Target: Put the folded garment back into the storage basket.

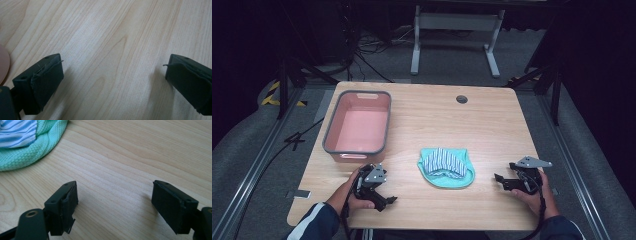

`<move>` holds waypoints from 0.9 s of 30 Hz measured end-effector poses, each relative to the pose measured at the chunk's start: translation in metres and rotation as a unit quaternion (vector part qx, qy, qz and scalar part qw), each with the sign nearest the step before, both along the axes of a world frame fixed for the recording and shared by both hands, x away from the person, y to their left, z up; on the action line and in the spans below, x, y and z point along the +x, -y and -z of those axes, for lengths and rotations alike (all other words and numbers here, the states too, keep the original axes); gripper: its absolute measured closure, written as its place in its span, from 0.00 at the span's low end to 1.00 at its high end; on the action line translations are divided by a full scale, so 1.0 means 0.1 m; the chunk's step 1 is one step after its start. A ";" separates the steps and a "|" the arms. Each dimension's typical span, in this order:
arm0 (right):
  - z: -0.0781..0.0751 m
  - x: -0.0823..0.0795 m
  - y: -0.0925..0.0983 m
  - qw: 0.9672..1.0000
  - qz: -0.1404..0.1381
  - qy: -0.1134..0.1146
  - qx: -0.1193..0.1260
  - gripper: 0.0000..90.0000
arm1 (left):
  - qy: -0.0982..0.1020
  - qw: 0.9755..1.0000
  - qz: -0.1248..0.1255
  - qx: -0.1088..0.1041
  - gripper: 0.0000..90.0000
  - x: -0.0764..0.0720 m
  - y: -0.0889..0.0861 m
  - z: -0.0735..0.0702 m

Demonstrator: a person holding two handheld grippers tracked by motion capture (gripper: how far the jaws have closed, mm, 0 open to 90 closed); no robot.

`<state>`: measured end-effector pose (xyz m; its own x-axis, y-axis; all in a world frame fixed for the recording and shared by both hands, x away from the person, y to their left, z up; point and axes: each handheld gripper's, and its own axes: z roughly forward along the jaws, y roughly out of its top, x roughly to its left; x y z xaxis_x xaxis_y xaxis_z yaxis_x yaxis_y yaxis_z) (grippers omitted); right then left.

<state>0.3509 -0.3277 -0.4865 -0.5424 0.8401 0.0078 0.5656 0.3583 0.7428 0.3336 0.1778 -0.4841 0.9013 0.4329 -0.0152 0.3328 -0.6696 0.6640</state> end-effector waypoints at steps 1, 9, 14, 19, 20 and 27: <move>0.00 0.00 0.00 1.000 0.000 0.000 0.000 0.24 | -0.001 1.000 -0.003 -0.004 0.02 0.00 0.00 0.00; 0.00 -0.02 -0.01 1.000 0.009 0.000 -0.001 0.25 | -0.001 1.000 -0.003 -0.003 0.02 0.00 0.01 0.00; 0.00 -0.04 0.00 1.000 0.012 0.000 -0.001 0.26 | -0.001 1.000 -0.017 -0.004 0.03 0.01 0.01 0.00; -0.07 -0.06 -0.08 1.000 0.022 -0.005 -0.016 0.36 | 0.009 1.000 -0.026 -0.004 0.21 0.00 0.12 -0.06; -0.07 -0.06 -0.08 1.000 0.022 -0.005 -0.016 0.36 | 0.009 1.000 -0.026 -0.004 0.27 0.00 0.12 -0.06; -0.20 -0.08 -0.36 0.999 -0.036 -0.004 -0.001 0.38 | 0.022 0.999 -0.043 0.005 0.34 0.07 0.33 -0.14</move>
<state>0.3429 -0.2912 -0.4662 -0.6016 0.7988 0.0104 0.5439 0.4000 0.7377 0.3409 0.1447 -0.4698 0.8608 0.5081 0.0289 0.3590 -0.6465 0.6732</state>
